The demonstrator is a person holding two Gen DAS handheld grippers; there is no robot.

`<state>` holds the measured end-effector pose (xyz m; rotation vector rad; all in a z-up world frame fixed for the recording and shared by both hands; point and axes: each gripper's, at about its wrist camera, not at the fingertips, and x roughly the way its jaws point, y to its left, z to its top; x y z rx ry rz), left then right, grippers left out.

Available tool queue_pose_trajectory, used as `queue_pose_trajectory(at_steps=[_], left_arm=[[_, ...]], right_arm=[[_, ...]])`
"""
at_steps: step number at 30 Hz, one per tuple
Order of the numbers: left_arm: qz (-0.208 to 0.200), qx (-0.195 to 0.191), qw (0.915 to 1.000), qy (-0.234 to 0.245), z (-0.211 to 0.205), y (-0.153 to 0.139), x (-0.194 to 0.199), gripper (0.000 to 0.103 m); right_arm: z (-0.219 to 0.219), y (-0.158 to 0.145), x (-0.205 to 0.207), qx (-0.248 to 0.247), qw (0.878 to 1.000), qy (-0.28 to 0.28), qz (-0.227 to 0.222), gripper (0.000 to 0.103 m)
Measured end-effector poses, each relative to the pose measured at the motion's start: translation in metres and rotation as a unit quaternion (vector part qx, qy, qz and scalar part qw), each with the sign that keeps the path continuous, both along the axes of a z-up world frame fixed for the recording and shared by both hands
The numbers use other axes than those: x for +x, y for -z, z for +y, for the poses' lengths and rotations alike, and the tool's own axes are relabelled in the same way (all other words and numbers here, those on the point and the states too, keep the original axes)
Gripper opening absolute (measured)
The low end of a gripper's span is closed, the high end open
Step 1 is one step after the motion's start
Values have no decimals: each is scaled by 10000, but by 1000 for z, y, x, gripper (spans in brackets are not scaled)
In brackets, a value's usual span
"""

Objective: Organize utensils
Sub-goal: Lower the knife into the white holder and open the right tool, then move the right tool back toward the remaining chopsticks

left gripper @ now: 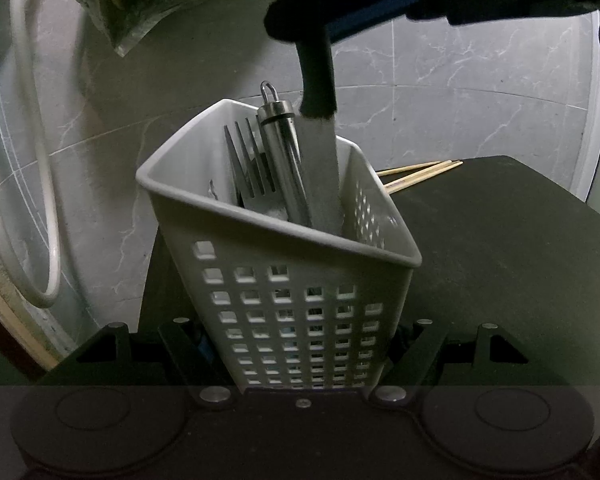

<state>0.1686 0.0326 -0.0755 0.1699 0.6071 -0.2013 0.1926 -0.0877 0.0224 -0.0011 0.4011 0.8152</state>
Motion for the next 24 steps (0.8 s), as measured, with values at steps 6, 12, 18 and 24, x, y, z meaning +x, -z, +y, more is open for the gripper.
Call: queue_pose_trajectory(at_steps=[6, 12, 18, 24], left_arm=[[-1, 1, 10000, 3, 0, 0, 0, 77], [0, 2, 10000, -2, -1, 0, 0, 77], [4, 5, 10000, -5, -2, 0, 0, 77], [10, 7, 10000, -49, -2, 1, 1, 77]], right_arm=[[0, 4, 3, -114, 9999, 4, 98, 13], [0, 6, 5, -188, 9997, -22, 184, 23], [-3, 4, 5, -88, 9998, -61, 147, 45], [-15, -6, 2, 230, 9995, 134, -184, 74]])
